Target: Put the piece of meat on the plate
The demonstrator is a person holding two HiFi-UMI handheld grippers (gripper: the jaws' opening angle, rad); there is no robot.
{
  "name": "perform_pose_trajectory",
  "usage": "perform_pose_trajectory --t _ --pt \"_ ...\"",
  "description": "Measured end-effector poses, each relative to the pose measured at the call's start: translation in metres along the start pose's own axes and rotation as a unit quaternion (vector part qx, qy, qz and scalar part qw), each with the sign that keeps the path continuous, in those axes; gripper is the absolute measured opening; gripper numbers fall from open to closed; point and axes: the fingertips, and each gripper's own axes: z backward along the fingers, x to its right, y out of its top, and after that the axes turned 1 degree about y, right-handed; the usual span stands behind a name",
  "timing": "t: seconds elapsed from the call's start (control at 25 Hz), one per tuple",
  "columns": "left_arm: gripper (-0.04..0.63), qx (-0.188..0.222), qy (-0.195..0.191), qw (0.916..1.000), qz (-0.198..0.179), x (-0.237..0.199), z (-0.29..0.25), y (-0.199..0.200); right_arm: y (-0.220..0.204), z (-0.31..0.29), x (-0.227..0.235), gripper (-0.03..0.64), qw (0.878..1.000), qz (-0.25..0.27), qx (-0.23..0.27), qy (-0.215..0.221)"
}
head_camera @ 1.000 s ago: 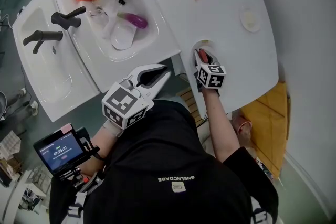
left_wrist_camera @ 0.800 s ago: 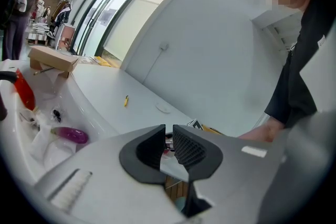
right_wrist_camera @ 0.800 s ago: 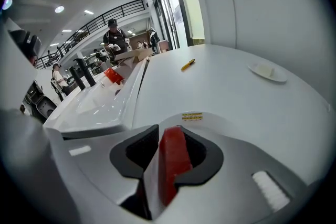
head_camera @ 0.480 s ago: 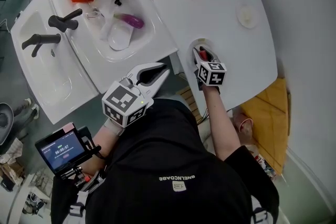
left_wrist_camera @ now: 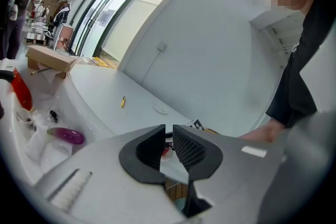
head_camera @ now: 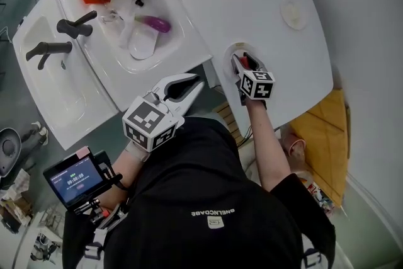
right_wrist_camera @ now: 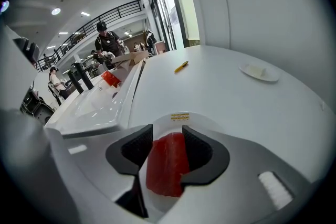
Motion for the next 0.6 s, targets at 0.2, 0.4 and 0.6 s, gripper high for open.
perform_pose_trajectory --t 0.2,0.4,0.6 --pt "0.055 0.000 -0.005 1.0000 -0.004 0.002 0.000 -0.002 0.001 0.005 0.004 0.186 1.000 -0.004 0.008 -0.010" --pt "0.055 -0.002 -0.017 0.9997 -0.015 0.010 -0.003 -0.002 0.008 0.020 0.008 0.184 0.999 -0.007 0.030 -0.026" --pt "0.057 -0.008 -0.037 0.9989 -0.029 0.022 -0.008 -0.001 0.014 0.041 0.011 0.183 0.998 -0.020 0.054 -0.037"
